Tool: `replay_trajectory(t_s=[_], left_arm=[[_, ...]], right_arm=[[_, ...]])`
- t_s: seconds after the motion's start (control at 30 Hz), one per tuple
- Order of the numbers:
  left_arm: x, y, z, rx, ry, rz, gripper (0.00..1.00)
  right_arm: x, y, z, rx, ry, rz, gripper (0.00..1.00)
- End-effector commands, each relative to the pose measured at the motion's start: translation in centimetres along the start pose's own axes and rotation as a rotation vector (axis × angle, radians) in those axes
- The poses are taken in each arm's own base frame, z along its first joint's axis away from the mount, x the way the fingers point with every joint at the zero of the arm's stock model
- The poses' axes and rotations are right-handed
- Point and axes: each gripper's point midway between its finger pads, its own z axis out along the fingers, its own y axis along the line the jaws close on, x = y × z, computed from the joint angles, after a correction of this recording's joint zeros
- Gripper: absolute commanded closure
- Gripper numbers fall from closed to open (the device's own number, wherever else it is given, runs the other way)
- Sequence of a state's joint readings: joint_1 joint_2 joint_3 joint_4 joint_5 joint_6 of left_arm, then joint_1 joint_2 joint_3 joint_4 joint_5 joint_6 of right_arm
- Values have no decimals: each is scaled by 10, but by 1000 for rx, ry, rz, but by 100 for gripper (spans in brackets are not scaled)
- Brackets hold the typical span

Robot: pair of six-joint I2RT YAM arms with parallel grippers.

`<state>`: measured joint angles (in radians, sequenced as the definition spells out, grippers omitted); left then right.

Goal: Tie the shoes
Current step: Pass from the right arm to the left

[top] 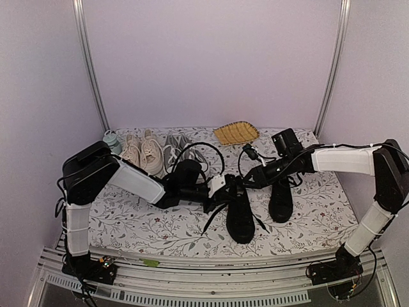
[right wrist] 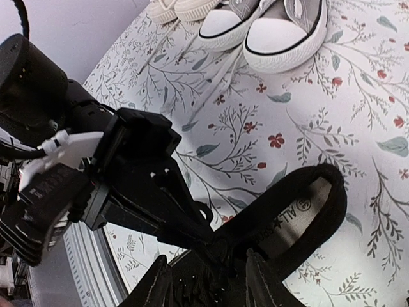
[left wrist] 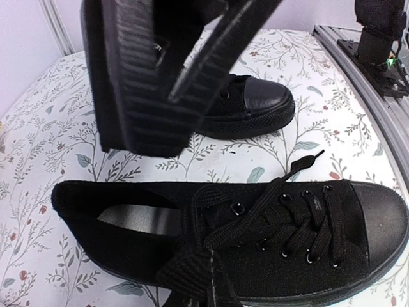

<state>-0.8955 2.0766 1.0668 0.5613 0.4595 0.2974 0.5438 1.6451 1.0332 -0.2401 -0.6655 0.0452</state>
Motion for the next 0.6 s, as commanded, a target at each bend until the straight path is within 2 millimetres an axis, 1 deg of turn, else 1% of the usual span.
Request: replay_trajectory(t_s=[0.0, 0.07, 0.2, 0.37, 0.43, 0.47, 0.5, 0.57], left_arm=[[0, 7, 4, -16, -4, -10, 97], [0, 9, 4, -21, -3, -12, 97], [-1, 10, 5, -22, -2, -15, 97], [-2, 11, 5, -25, -2, -14, 97], [-1, 11, 5, -26, 1, -16, 97], [-1, 11, 6, -27, 2, -16, 96], [-1, 12, 6, -30, 3, -17, 97], [0, 12, 6, -33, 4, -20, 96]], right_arm=[[20, -2, 9, -38, 61, 26, 61], [23, -4, 12, -44, 74, 31, 62], [25, 0, 18, -89, 78, 33, 66], [30, -1, 25, -116, 97, 57, 68], [31, 0, 25, -129, 99, 61, 74], [31, 0, 25, -130, 100, 62, 79], [30, 1, 24, -131, 100, 59, 86], [30, 4, 22, -138, 98, 55, 94]])
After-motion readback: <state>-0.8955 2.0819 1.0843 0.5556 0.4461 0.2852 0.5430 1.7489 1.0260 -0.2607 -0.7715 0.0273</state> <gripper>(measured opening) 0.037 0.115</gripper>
